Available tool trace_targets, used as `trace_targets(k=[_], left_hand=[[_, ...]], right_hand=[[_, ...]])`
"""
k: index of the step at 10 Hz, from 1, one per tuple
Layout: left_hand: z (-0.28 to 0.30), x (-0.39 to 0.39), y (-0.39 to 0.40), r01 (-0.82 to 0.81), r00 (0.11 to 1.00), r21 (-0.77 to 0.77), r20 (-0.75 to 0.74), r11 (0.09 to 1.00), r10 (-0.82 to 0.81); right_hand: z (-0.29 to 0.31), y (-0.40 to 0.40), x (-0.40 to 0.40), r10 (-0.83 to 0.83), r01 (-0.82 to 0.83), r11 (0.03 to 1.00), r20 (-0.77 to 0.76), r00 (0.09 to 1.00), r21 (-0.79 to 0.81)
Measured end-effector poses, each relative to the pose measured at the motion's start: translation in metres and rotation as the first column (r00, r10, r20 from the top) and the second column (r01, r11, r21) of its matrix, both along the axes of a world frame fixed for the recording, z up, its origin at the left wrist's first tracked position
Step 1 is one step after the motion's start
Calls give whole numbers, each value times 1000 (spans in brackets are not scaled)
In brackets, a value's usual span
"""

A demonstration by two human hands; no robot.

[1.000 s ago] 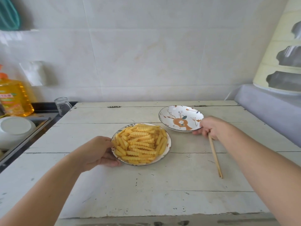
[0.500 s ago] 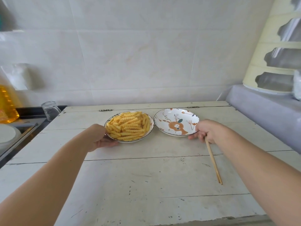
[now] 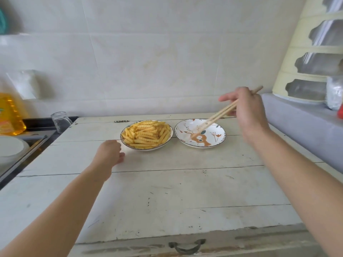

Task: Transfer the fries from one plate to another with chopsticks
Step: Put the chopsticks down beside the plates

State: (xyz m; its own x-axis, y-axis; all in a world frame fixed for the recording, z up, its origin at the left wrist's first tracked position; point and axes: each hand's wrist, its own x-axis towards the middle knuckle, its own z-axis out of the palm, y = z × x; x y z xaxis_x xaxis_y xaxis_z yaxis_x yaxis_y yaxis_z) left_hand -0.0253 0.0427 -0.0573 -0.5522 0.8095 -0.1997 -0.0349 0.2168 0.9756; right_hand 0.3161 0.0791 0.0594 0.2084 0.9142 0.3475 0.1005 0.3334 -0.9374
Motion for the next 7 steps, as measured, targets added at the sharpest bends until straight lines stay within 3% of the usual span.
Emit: trace_targets(k=[1, 2, 3, 4, 5, 7], left_hand=[[-15, 7, -26, 67, 925, -70, -371, 995, -88], [-31, 19, -44, 136, 717, -101, -676, 986, -168], [-39, 28, -51, 159, 592, -104, -786, 982, -179], [-39, 32, -53, 138, 541, -144, -818, 980, -197], [-40, 34, -57, 128, 441, -174, -872, 976, -213], [-41, 36, -60, 95, 364, -161, -913, 982, -185]], right_hand=[[-30, -63, -17, -32, -228, 839, 464, 885, 494], [-91, -97, -28, -219, -626, 663, 906, 363, 411], [-123, -100, -35, -227, -661, 719, 971, 70, 216], [-127, -101, -43, -219, -545, 826, 973, -74, 145], [-121, -106, -50, -140, -535, 843, 983, -119, 55], [-124, -109, -51, -96, -546, 837, 988, -121, 15]])
